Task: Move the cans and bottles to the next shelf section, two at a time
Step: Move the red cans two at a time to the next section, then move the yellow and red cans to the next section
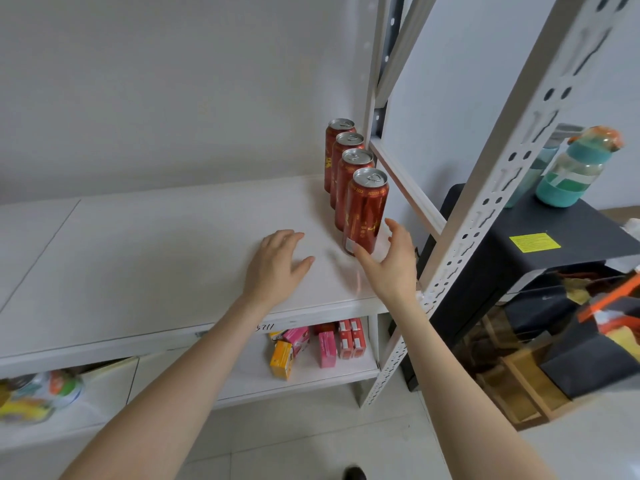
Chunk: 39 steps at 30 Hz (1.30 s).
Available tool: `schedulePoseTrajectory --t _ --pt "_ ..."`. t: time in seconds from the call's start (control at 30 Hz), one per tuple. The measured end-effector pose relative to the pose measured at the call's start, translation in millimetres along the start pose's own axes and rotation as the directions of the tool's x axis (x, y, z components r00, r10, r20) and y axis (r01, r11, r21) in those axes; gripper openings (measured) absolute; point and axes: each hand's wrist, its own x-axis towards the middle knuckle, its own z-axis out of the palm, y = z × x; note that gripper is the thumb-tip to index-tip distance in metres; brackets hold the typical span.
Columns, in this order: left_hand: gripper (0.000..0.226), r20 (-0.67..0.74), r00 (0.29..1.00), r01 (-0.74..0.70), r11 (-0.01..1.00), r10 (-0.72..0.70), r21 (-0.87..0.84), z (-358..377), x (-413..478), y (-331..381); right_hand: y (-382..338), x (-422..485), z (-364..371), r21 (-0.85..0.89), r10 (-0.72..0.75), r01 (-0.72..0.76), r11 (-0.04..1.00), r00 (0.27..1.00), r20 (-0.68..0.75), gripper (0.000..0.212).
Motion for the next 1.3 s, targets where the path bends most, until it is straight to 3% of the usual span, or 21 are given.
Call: schedulePoseTrajectory --t 0.07,0.2,0.37,0.57,0.83,1.13,1.3 --pt "0.058 -0.039 0.999 -0.032 0.993 0.037 0.113 -13.2 -15.5 -3.2 -5.9 -17.8 -2.6 -0.180 -0.100 0.096 0.979 0.995 -0.012 0.072" --pt "0.061 -0.020 0.997 -0.067 0.958 0.075 0.278 -40.3 -47.3 -6.2 -19.2 -50.5 -8.8 -0.507 -0.127 0.142 0.850 0.990 0.063 0.074" --pt "0.052 -0.045 0.995 -0.065 0.905 0.093 0.421 -66.6 -92.5 -4.3 -29.4 -88.7 -18.0 -0.668 -0.186 0.244 0.703 0.970 0.158 0.077" --pt "0.060 -0.042 0.998 -0.015 0.863 0.042 0.505 -90.4 -153.4 2.3 -47.8 -138.8 -34.6 -0.712 -0.194 0.323 0.623 0.946 0.260 0.077" --pt "0.061 -0.068 0.997 0.062 0.811 -0.027 0.582 -135.2 -226.0 -20.5 -93.4 -193.0 -14.8 -0.662 -0.222 0.420 0.621 0.904 0.366 0.079" --pt "0.062 -0.140 0.985 0.168 0.776 -0.103 0.608 -203.3 -272.0 -108.1 -164.0 -236.0 61.4 -0.613 -0.280 0.482 0.626 0.873 0.399 0.078" --pt "0.063 -0.092 0.982 0.188 0.765 -0.168 0.616 -251.9 -290.6 -177.0 -213.7 -262.4 127.3 -0.629 -0.244 0.468 0.621 0.878 0.412 0.079"
